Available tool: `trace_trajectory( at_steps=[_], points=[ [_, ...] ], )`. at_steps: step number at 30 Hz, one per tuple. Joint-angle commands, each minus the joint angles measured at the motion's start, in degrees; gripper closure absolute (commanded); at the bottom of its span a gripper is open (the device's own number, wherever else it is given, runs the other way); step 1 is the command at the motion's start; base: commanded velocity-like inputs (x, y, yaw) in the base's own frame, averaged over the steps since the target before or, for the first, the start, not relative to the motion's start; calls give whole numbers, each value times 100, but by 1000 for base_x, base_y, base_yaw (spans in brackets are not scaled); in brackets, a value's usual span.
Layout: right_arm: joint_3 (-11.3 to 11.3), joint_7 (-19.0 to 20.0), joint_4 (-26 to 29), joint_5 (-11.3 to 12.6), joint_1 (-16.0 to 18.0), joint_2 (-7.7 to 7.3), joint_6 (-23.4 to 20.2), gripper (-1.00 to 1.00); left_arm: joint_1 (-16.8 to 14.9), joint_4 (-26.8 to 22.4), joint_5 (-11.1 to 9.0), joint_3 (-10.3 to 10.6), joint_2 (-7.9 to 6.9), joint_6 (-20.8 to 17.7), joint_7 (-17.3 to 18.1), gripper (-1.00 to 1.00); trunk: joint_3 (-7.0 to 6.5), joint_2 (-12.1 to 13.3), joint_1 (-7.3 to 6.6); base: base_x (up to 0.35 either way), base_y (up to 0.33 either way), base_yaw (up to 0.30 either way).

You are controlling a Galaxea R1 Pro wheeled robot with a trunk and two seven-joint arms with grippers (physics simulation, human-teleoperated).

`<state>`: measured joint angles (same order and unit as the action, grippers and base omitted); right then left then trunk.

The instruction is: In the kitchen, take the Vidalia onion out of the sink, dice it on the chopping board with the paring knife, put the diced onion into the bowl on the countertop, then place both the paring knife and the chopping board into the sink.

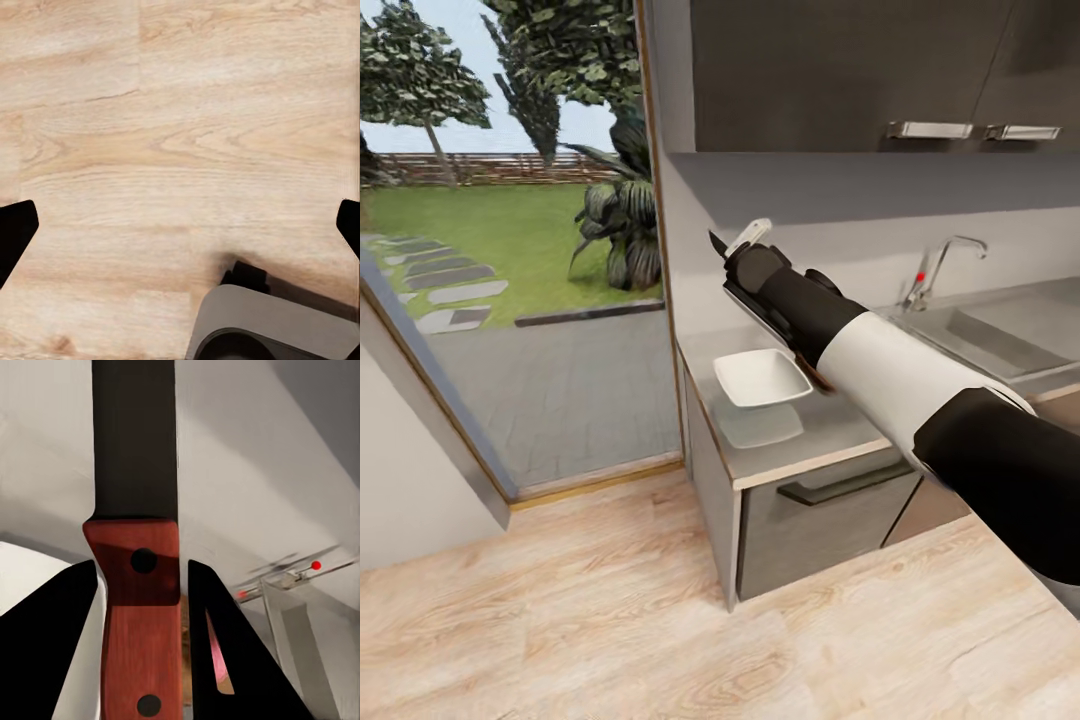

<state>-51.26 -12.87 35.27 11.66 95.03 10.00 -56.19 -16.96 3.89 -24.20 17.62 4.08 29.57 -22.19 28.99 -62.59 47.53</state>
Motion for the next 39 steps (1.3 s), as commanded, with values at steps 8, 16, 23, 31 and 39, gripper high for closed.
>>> trace_trajectory(
  at_steps=[8, 16, 23, 31, 39],
  points=[
    [-33, -260, 4, -39, 7, 0, -24, 100, -9, 24, -32, 49, 5, 32, -14, -100, 6, -4, 0, 0, -339, 277],
    [-50, -975, 14, -59, 7, 0, -24, 100, -9, 24, -32, 49, 5, 32, -14, -100, 6, -4, 0, 0, -339, 276],
    [-58, -998, 24, -59, 7, 0, -24, 100, -9, 24, -32, 49, 5, 32, -14, -100, 6, -4, 0, 0, -339, 276],
    [-64, -992, 24, -39, 7, 0, -24, 100, -9, 30, -32, 49, 8, 32, -14, -100, 6, -4, 0, -1, -339, 276],
    [-69, -990, 24, -26, 5, 0, -24, 100, -9, 32, -32, 49, 10, 32, -14, -100, 6, -4, 0, -62, -339, 276]
  ],
)
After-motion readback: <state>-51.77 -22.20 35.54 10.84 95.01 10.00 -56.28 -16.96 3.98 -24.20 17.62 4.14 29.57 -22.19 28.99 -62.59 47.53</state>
